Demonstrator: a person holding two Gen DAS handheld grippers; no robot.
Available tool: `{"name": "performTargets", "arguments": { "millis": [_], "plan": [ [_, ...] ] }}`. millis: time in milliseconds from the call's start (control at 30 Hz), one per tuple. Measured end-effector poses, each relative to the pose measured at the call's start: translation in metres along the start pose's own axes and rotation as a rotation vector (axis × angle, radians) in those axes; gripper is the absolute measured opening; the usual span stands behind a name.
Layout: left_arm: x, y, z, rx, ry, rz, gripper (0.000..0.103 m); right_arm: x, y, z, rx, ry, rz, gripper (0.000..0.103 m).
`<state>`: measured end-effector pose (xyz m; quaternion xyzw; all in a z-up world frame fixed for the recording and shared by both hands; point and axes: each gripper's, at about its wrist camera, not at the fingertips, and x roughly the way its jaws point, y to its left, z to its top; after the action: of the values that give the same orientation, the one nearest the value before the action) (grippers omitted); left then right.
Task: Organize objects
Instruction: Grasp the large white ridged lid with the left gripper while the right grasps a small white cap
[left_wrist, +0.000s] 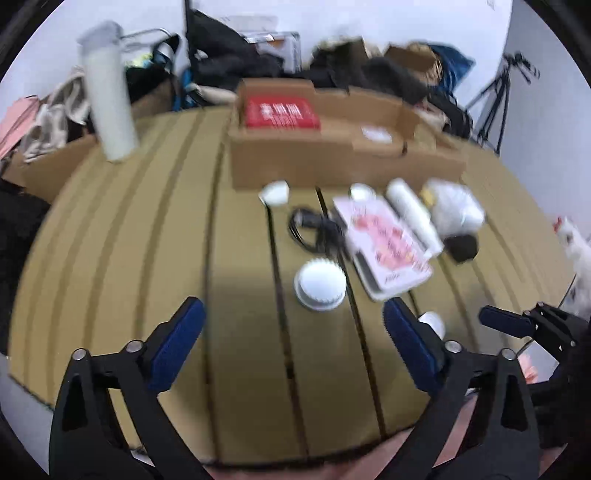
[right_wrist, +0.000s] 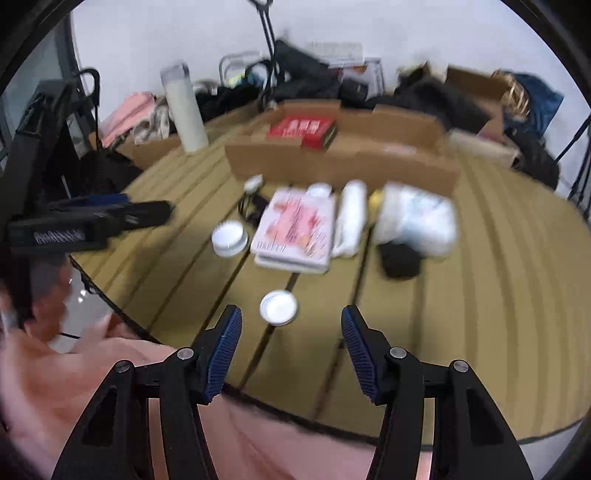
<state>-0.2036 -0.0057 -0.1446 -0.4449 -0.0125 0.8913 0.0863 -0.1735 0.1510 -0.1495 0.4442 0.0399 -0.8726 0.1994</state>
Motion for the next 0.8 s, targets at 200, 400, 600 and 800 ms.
{"name": "performTargets", "arguments": {
  "millis": [200, 400, 600, 800],
  "plan": [
    [0.028, -0.005, 0.0, 0.041, 0.003, -0.006, 0.091, 0.03, 0.004, 0.0, -0.043, 0.022, -0.028, 0.06],
    [0.043, -0.015, 0.006, 0.08, 0.002, 0.056, 0.049, 0.033, 0.007, 0.003, -0.083, -0.004, -0.052, 0.049],
    [0.043, -0.02, 0.007, 0.084, 0.018, 0.091, 0.037, 0.036, 0.018, 0.003, -0.147, -0.001, -0.091, 0.032],
    [0.004, -0.014, -0.008, 0.051, 0.016, 0.089, 0.037, 0.024, 0.018, 0.001, -0.125, 0.005, -0.123, 0.032]
  ]
}}
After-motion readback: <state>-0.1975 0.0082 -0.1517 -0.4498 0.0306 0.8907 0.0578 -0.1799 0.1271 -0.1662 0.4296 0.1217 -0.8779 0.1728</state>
